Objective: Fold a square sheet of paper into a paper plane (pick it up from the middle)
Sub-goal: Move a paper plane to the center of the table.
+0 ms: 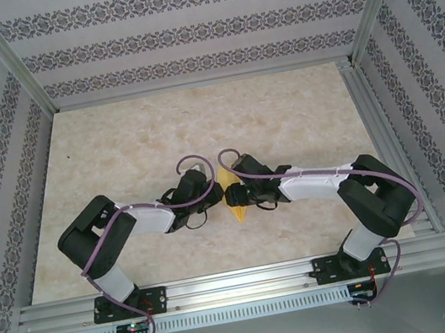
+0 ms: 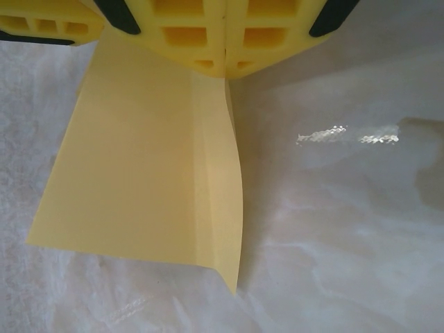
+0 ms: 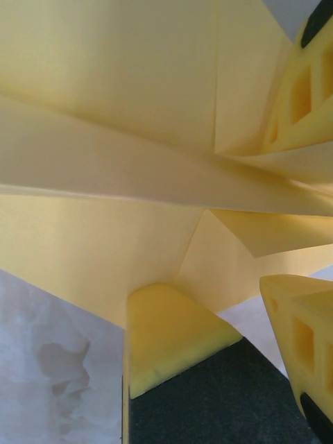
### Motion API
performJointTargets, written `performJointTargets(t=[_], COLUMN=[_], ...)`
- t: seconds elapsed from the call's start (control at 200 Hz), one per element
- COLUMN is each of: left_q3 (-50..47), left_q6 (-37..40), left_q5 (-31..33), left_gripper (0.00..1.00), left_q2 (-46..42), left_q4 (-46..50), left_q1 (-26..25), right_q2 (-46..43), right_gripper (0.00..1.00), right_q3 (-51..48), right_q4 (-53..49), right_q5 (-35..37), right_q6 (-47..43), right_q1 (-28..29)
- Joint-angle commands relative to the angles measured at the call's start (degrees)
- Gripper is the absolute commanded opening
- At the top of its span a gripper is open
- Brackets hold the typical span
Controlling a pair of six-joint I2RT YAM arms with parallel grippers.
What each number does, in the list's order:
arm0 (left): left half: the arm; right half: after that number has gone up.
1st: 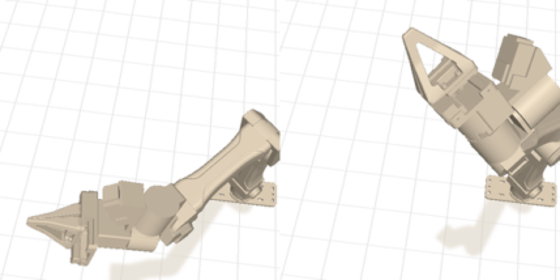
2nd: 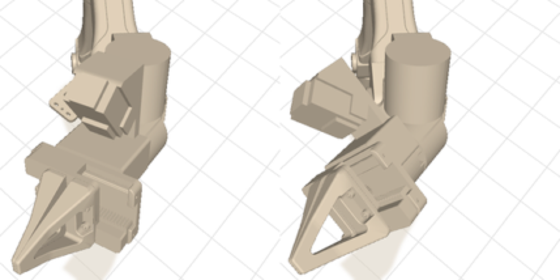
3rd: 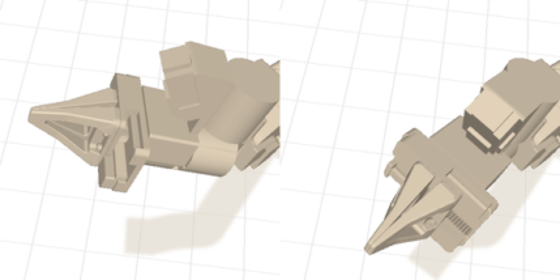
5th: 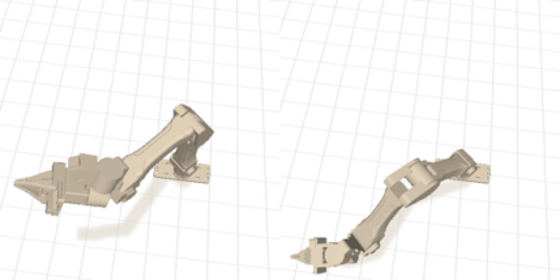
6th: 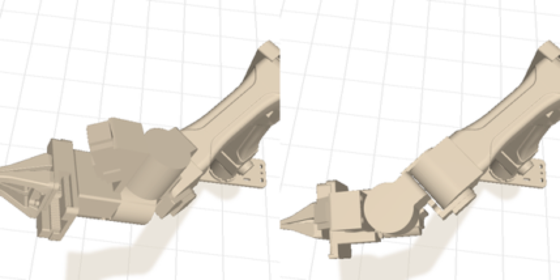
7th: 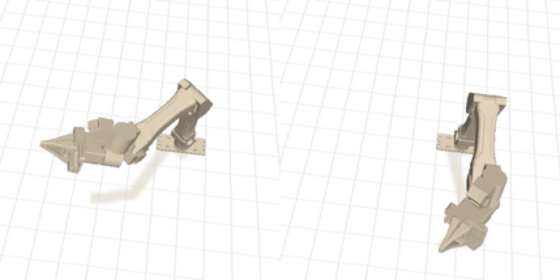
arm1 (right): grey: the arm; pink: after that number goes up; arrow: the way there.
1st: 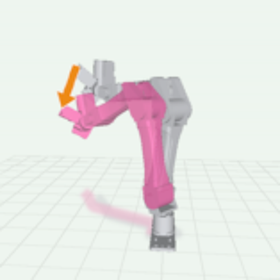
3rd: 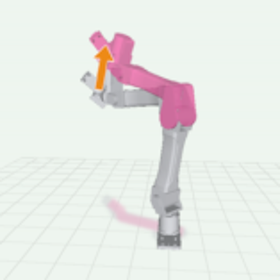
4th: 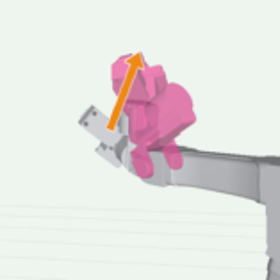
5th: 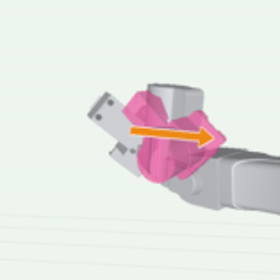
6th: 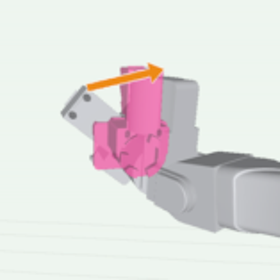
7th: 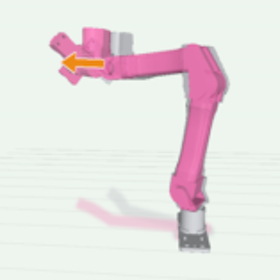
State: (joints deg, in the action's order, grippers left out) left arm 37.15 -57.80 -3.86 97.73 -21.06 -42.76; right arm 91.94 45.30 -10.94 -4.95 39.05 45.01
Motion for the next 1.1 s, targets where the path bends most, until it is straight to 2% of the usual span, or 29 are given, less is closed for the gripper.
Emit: performJointTargets(t=[0.0, 0.45, 0.719, 0.904, 1.094], left_q3=[0.2, -0.6, -1.1, -1.0, -0.8], left_q6=[-0.8, -1.3, -1.4, -1.4, -1.5], left_q5=[-0.4, -0.7, -0.5, -0.5, -1.0], left_gripper=[0.00, 0.01, 0.01, 0.01, 0.01], left_q2=[0.4, 0.6, 0.7, 1.1, 1.5], left_q4=[-2.9, -3.8, -4.1, -4.5, -4.9], left_q1=[0.6, 0.6, 0.6, 0.6, 0.6], right_q2=[1.5, 4.1, -0.5, -2.1, 0.3], right_gripper=[0.46, 0.35, 0.40, 0.40, 0.39], right_q3=[1.5, 4.8, 5.6, 3.6, 3.5], right_q4=[0.1, -3.4, -9.3, -8.6, -6.6], right_q5=[1.8, 9.5, 15.0, 13.3, 10.7], right_q6=[1.5, 5.1, 7.2, 9.4, 10.2], right_q1=[0.5, 2.4, 4.6, 5.2, 5.3])
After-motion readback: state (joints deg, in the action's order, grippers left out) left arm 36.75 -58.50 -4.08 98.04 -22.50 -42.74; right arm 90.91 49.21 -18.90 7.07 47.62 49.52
